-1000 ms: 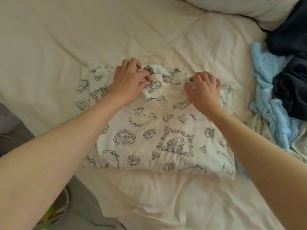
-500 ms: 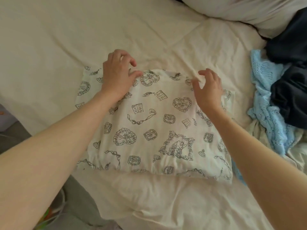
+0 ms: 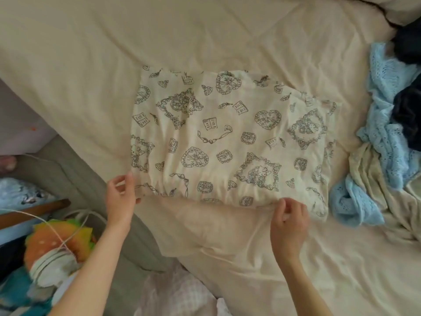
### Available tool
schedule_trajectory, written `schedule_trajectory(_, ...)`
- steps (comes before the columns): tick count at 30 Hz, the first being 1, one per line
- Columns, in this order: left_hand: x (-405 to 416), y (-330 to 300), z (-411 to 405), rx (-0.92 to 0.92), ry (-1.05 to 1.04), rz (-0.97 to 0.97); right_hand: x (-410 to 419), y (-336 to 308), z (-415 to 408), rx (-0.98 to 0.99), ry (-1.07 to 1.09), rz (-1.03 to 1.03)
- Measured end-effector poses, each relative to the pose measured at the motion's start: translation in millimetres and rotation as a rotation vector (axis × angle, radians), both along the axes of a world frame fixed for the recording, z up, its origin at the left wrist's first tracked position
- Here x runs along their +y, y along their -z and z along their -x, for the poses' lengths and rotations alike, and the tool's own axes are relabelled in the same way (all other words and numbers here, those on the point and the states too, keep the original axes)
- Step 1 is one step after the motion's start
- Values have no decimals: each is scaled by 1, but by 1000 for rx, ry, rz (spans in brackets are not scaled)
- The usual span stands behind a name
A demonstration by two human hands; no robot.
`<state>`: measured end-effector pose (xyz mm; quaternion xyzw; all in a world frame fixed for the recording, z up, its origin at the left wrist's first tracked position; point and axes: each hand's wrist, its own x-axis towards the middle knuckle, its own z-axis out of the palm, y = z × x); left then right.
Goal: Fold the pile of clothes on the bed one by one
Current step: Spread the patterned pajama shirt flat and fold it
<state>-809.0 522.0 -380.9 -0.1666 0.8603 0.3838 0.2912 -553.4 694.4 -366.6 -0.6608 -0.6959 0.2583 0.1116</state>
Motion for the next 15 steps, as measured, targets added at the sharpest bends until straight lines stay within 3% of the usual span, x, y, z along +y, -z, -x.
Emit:
schedule_trajectory(2,1,2,-5,-183,-185,-147,1,-1,-15,55,383,295)
schedule_trajectory(4,4,3,-9,-282,-301,-249,13,-3,-21,332,845,626)
schedule_trajectory(6,8,1,-12,-323,-367,-298,29,-2,-26,633,1089,801)
schedule_trajectory(9,12,-3,-8,-236,-370,-266,57,-1,-33,848,1220,725)
schedule_trajectory(15,-1,-7,18,3,-324,-179,80,-4,-55,858,1338,577)
